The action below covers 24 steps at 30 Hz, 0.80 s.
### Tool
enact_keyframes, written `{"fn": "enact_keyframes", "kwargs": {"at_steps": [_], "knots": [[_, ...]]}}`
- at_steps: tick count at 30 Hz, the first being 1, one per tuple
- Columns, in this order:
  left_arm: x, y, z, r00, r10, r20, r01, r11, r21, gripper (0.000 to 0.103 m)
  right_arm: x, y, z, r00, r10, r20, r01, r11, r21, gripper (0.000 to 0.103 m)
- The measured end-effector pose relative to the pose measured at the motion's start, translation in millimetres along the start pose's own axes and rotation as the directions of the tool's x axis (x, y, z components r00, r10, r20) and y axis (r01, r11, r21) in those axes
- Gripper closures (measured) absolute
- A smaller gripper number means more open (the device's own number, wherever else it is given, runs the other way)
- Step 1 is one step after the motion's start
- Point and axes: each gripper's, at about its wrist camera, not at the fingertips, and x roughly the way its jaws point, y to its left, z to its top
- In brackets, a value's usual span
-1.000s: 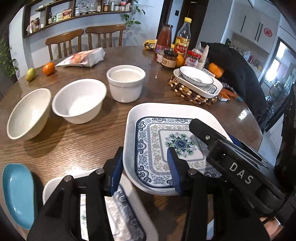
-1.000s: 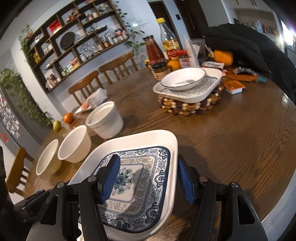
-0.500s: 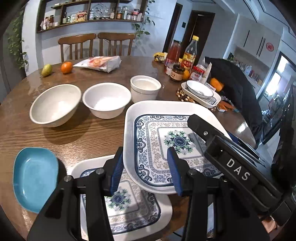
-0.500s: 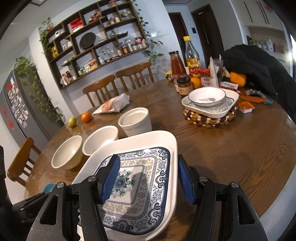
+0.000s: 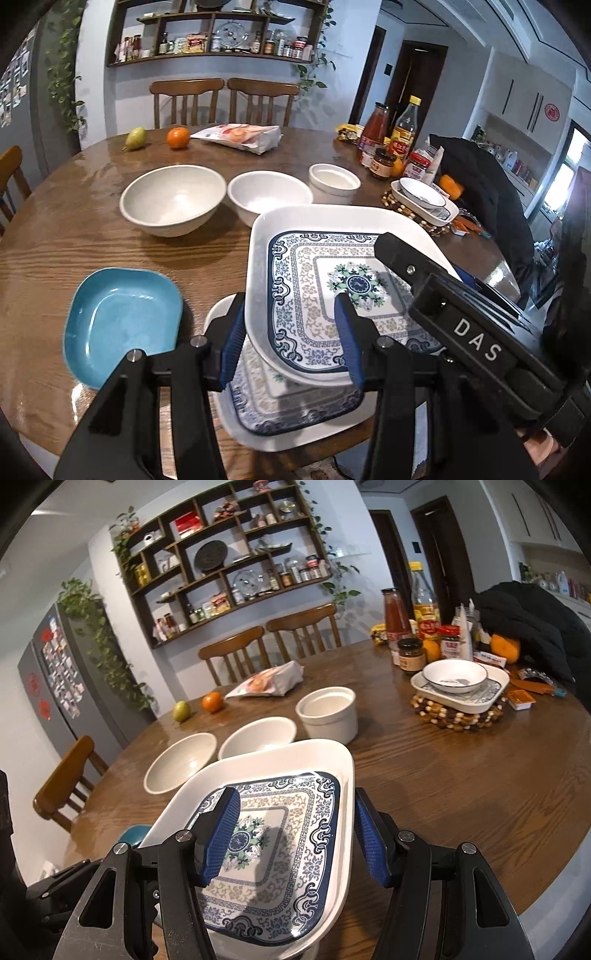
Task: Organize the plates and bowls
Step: 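Lower the square plate onto the other square plate and open the right gripper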
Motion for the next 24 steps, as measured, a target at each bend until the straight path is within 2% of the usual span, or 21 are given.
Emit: {"fn": "enact_keyframes", "kwargs": {"at_steps": [16, 24], "knots": [[-13.0, 30.2, -34.1, 1.0, 0.024, 0.001, -0.024, 0.998, -0.063, 0.058, 6.2, 25.1, -31.6, 0.997, 0.05, -0.059, -0.052, 0.998, -0.032, 0.039], [-7.3, 34.8, -45.0, 1.0, 0.009, -0.015, -0.01, 0.997, -0.077, 0.058, 9.0, 25.0, -45.5, 0.997, 0.036, -0.071, -0.038, 0.999, -0.026, 0.039]]}}
